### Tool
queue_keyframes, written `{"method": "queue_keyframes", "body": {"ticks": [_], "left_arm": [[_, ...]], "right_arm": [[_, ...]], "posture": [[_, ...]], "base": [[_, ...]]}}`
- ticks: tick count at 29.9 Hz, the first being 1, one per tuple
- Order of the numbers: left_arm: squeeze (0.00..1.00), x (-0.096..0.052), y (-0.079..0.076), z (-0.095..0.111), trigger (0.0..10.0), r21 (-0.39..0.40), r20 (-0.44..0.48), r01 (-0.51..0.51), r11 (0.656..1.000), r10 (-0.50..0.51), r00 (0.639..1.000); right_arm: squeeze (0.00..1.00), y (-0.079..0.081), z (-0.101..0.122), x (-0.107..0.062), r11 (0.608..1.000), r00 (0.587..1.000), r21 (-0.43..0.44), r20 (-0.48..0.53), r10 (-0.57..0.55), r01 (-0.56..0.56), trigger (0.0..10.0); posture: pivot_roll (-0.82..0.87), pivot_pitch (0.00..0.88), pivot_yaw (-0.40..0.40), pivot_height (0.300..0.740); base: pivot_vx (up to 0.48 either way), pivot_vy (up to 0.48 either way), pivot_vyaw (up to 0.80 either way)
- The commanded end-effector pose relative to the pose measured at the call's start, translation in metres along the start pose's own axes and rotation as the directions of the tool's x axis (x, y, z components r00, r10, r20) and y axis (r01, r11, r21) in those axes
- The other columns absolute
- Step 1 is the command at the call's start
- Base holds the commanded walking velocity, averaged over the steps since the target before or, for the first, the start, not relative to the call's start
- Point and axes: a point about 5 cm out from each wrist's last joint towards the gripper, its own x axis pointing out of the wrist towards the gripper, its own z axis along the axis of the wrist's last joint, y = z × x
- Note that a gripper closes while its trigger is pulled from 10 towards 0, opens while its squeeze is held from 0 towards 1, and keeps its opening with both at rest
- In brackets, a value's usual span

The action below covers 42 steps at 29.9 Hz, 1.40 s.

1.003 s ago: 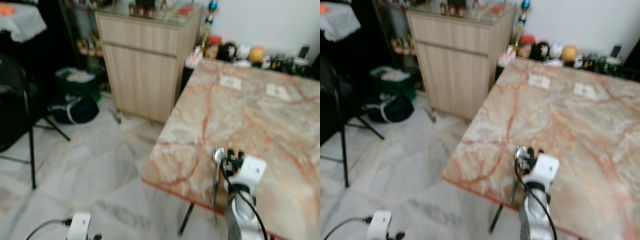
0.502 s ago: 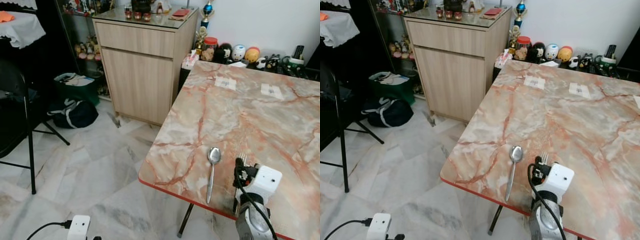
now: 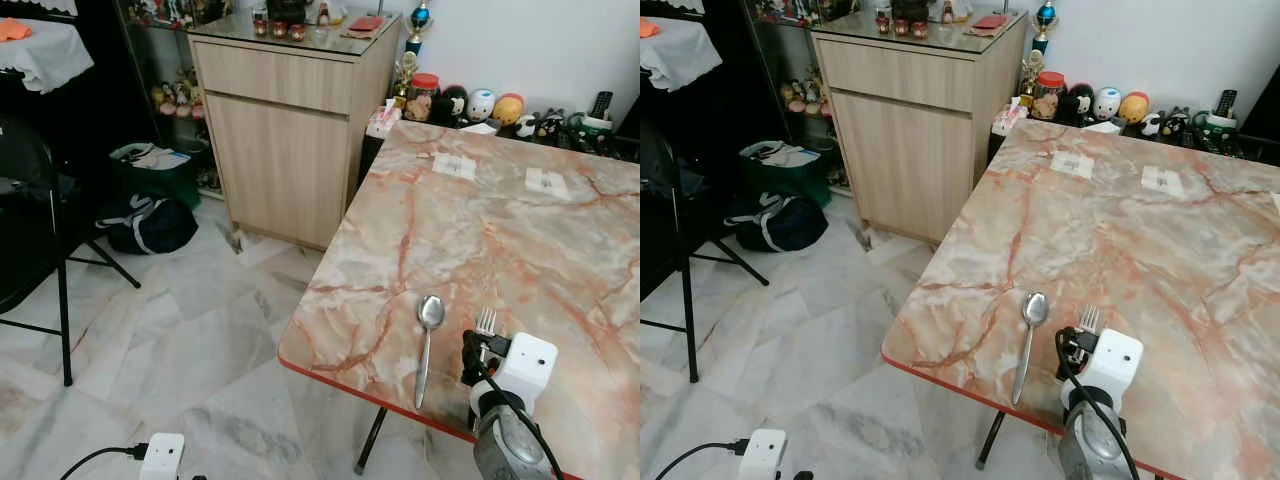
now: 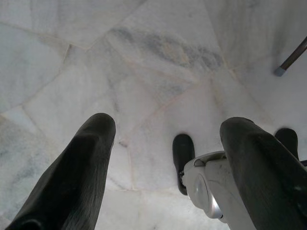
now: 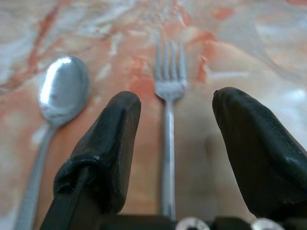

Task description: Setting the table

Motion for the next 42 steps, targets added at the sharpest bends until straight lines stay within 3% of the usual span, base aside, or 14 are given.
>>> {"method": "queue_keyframes", "body": {"ticks": [1,7,23,28,33,34,35,36,37,42], "left_arm": [[0.0,0.0,-0.002,-0.004,10.0,0.013,-0.023,0.003,1.0,-0.003,1.0],[0.0,0.0,0.0,-0.001,10.0,0.018,-0.018,0.002,1.0,-0.002,1.0],[0.0,-0.002,0.012,-0.001,10.0,0.011,-0.018,-0.015,1.0,0.015,1.0],[0.0,0.001,0.009,0.006,10.0,0.009,-0.006,-0.009,1.0,0.009,1.0],[0.0,0.001,0.007,0.007,10.0,0.007,-0.003,-0.007,1.0,0.007,1.0],[0.0,0.001,0.007,0.007,10.0,0.007,-0.004,-0.006,1.0,0.006,1.0],[0.0,0.001,0.007,0.006,10.0,0.006,-0.005,-0.006,1.0,0.006,1.0],[0.0,0.001,0.007,0.006,10.0,0.006,-0.005,-0.006,1.0,0.006,1.0],[0.0,0.001,0.007,0.006,10.0,0.005,-0.006,-0.006,1.0,0.006,1.0],[0.0,0.0,0.008,0.005,10.0,0.003,-0.01,-0.003,1.0,0.003,1.0]], "right_arm": [[0.0,-0.003,0.004,-0.001,1.0,1.0,0.01,-0.009,-0.011,0.011,10.0],[0.0,-0.001,-0.001,0.005,1.0,0.998,0.014,-0.068,0.011,-0.01,10.0],[0.0,0.007,-0.002,0.018,0.999,0.993,0.013,-0.115,0.034,-0.032,10.0],[0.0,0.007,-0.014,0.022,0.998,0.98,-0.03,-0.193,0.046,-0.052,10.0],[0.0,0.005,-0.016,0.025,0.999,0.979,-0.033,-0.202,0.036,-0.044,10.0],[0.0,0.005,-0.017,0.025,0.999,0.978,-0.031,-0.206,0.032,-0.04,9.6],[0.0,0.005,-0.017,0.025,0.999,0.977,-0.028,-0.211,0.027,-0.034,2.0],[0.0,0.005,-0.017,0.025,0.999,0.977,-0.028,-0.211,0.027,-0.034,2.0],[0.0,0.004,-0.018,0.025,0.999,0.977,-0.027,-0.213,0.026,-0.033,0.0],[0.0,0.004,-0.022,0.025,0.999,0.973,-0.031,-0.229,0.026,-0.033,0.0]], "posture": [[0.06,0.0,-0.04,0.74],[0.06,0.0,-0.036,0.74],[0.07,0.0,-0.044,0.74],[0.07,0.0,-0.048,0.74],[0.08,0.0,-0.05,0.74],[0.08,0.0,-0.05,0.74],[0.08,0.0,-0.05,0.74],[0.08,0.0,-0.05,0.74],[0.08,0.0,-0.05,0.74],[0.08,0.0,-0.05,0.74]], "base": [[0.0,0.0,0.0],[0.0,0.0,0.0],[0.0,0.0,0.0],[0.0,0.0,0.0],[0.0,0.0,0.0],[0.0,0.0,0.0],[0.0,0.0,0.0],[0.0,0.0,0.0],[0.0,0.0,0.0],[0.0,0.0,0.0]]}}
